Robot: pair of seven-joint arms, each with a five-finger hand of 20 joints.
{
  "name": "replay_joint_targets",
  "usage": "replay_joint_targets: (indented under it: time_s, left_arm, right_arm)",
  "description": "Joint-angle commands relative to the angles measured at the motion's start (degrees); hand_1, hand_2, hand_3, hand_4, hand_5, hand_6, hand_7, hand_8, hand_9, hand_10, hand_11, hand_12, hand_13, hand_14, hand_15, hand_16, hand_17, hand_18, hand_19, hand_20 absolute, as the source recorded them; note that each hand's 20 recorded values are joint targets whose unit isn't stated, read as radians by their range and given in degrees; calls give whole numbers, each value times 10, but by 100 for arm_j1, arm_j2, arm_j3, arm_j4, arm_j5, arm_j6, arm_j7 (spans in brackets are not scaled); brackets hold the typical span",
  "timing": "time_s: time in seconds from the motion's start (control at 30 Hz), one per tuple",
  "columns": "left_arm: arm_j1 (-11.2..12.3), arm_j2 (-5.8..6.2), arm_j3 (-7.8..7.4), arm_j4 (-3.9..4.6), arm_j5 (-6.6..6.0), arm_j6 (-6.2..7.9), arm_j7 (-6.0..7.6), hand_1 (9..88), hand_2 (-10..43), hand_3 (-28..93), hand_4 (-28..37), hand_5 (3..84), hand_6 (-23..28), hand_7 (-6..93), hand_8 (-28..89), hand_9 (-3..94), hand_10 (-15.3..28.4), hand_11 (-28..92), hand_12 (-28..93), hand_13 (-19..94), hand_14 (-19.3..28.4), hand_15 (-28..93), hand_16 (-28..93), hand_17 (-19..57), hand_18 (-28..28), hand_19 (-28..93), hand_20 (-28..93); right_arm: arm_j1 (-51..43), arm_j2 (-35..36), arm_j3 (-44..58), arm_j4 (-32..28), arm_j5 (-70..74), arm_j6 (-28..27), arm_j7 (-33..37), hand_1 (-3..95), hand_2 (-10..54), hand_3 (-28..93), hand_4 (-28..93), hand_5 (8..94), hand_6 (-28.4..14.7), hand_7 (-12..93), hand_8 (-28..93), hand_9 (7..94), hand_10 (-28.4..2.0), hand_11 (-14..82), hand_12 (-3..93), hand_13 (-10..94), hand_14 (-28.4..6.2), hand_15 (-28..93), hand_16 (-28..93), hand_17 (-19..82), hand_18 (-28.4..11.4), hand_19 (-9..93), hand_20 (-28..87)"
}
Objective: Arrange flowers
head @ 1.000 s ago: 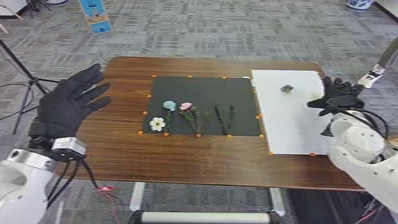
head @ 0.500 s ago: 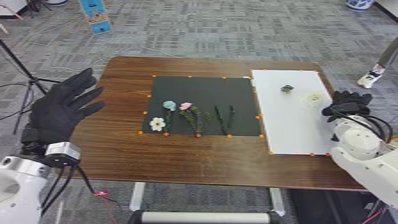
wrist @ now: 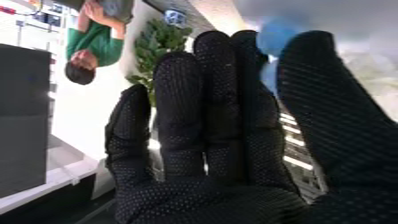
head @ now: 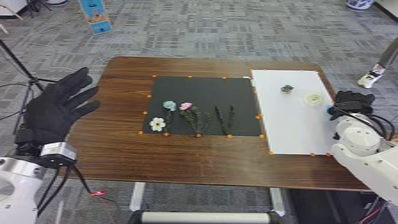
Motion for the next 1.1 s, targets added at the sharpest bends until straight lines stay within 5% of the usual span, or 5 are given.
replay_joint_targets:
  time_s: [0.03, 0.57, 1.1]
  left_arm:
    - [43, -20, -22, -37, 3, 41, 17, 201, -63, 674, -283, 249, 27, 173, -93, 204, 102, 165, 150, 180, 130, 158, 39, -128, 223, 394, 67]
    - [216, -80, -150, -98, 6, 105, 51, 200, -62, 676, -283, 252, 28, 174, -94, 207, 102, 165, 149, 181, 130, 157, 39, -128, 223, 395, 67]
    - [276, -151, -177, -111, 5, 144, 32, 197, -70, 674, -283, 245, 26, 169, -91, 199, 101, 161, 152, 175, 129, 150, 41, -130, 227, 394, 67]
  right_arm:
    - [-88, -27, -132, 72, -38, 362, -305, 483, -95, 771, -282, 645, 50, 511, 2, 764, -63, 259, 478, 580, -61, 670, 409, 218, -195, 755, 542]
    - [-322, 163, 186, -757, -554, 760, -388, 489, -95, 795, -283, 674, 43, 514, -7, 785, -64, 261, 494, 593, -56, 677, 430, 227, -195, 762, 551]
    - [947, -371, -947, -1999, -901, 1436, -1166, 489, -95, 800, -283, 676, 41, 511, -4, 784, -64, 260, 495, 592, -57, 675, 440, 226, -196, 762, 557]
